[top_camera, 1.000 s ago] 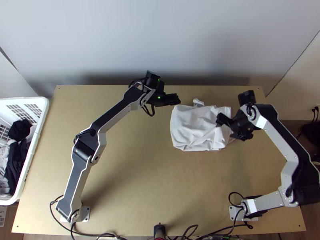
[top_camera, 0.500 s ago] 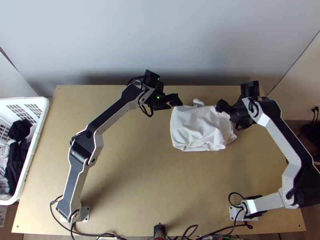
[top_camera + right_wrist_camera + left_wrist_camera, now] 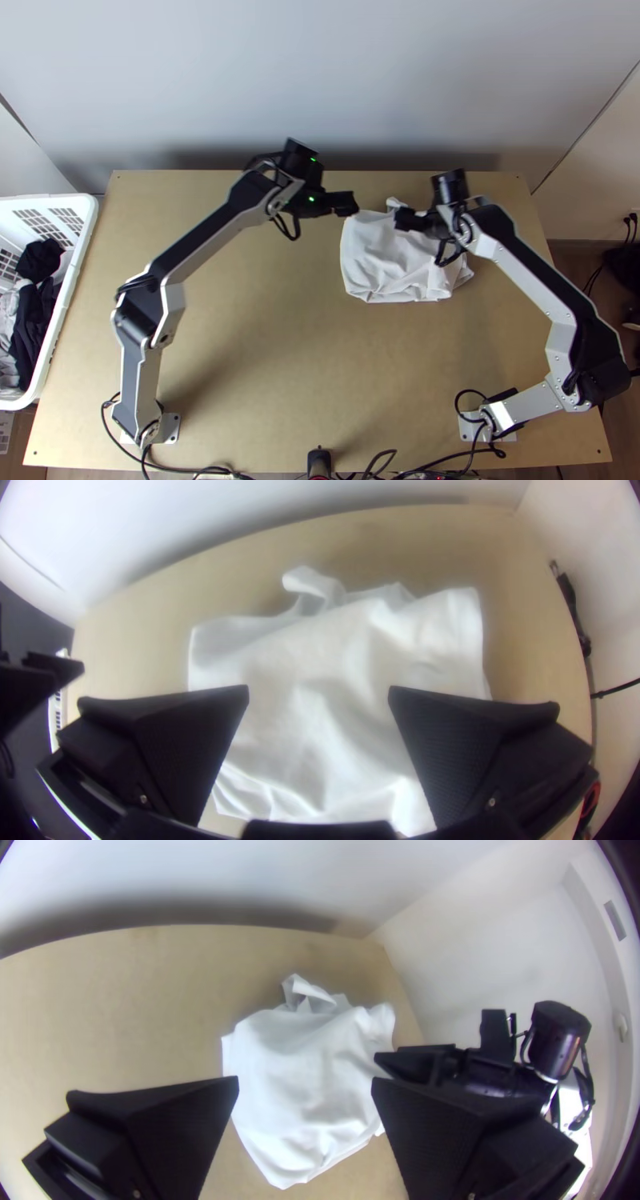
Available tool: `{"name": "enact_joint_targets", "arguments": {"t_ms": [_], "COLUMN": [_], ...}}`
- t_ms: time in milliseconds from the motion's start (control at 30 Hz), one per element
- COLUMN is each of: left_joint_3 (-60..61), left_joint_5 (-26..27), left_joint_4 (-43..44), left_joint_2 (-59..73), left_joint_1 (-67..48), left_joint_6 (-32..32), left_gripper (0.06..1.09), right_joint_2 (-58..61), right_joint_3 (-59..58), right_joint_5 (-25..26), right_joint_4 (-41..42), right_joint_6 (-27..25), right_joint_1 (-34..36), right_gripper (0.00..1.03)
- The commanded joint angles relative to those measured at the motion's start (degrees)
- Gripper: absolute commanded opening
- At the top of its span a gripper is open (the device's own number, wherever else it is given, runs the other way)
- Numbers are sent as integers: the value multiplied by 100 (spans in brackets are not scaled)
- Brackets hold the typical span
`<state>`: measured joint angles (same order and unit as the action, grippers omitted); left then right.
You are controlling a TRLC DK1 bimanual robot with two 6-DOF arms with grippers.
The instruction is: Fold the t-shirt
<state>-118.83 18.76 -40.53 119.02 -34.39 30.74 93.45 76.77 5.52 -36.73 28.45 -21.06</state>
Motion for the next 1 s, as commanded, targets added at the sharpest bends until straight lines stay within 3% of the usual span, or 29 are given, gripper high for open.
{"name": "enact_joint_targets", "arguments": {"t_ms": [0,267,467,633,967], "left_joint_3": [571,1520,1670,1670,1678], "left_joint_5": [-198,-206,-206,-206,-206], "left_joint_4": [160,564,564,643,749], "left_joint_2": [-696,-1470,-1628,-1637,-1689], "left_joint_1": [266,679,846,899,1031], "left_joint_6": [-112,-130,-165,-156,-130], "left_gripper": [103,103,103,103,103], "right_joint_2": [288,1193,1703,1887,2116], "right_joint_3": [-347,-470,-382,-347,-57], "right_joint_5": [582,670,125,-332,-376], "right_joint_4": [26,456,527,210,201], "right_joint_6": [-419,-454,-393,3,12], "right_joint_1": [-689,-803,-742,-724,313], "right_gripper": [97,98,98,98,98]}}
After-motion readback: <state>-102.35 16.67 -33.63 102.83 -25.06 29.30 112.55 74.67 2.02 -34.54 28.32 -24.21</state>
